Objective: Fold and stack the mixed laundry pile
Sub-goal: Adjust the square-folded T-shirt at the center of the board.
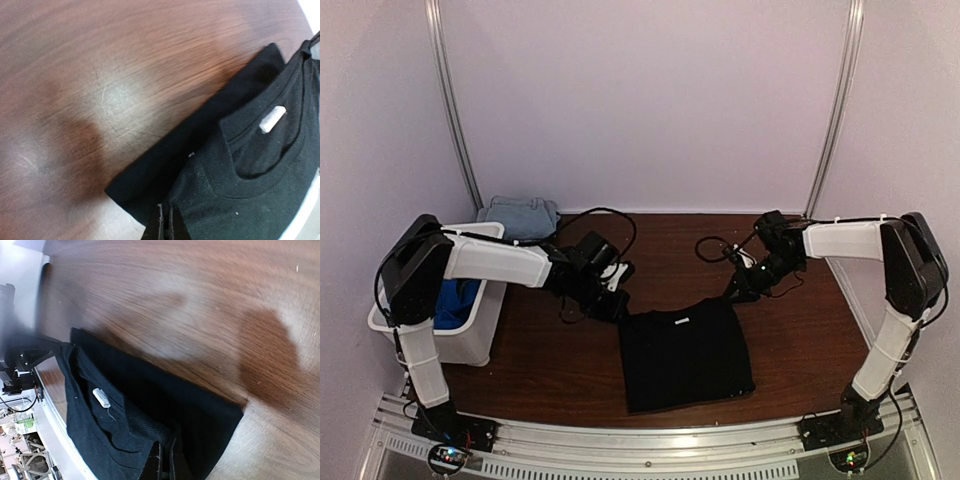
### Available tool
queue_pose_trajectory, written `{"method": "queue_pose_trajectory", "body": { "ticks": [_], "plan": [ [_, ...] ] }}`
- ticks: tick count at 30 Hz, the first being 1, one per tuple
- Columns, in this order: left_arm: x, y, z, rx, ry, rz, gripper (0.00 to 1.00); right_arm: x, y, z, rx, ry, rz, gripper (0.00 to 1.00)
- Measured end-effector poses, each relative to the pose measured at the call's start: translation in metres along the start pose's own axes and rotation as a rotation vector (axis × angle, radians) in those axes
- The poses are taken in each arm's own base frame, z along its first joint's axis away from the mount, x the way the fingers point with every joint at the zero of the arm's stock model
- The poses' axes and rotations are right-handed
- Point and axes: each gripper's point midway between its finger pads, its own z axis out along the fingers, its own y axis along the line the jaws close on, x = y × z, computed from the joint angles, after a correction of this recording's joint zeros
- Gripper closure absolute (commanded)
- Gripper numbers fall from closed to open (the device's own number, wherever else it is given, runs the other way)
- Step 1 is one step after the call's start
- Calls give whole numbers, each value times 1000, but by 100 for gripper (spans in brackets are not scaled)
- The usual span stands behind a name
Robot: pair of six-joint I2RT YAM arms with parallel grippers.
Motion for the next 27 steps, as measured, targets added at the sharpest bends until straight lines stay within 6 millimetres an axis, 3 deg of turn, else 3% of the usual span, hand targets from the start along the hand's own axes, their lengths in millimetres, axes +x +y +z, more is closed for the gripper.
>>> {"method": "queue_pose_trajectory", "body": {
  "ticks": [5,8,12,18,24,26,27],
  "plan": [
    [-10,-13,-33,27,-67,32,100,-5,19,-22,-13,-47,-41,100],
    [-7,-12,-40,29,-77,32,100,-5,20,-23,-16,-48,-43,100],
    [7,1,-28,6,-42,4,100,-7,8,-5,-13,-21,-21,100],
    [18,28,8,-56,14,-57,100,-8,-22,33,17,37,38,100],
    [-17,35,20,-76,-33,-73,100,-24,-31,41,54,31,39,100],
    [-31,41,23,-87,-51,-78,99,-36,-35,40,79,11,37,93],
    [-36,44,24,-92,-57,-81,92,-41,-38,39,90,1,39,90]
  ]
}}
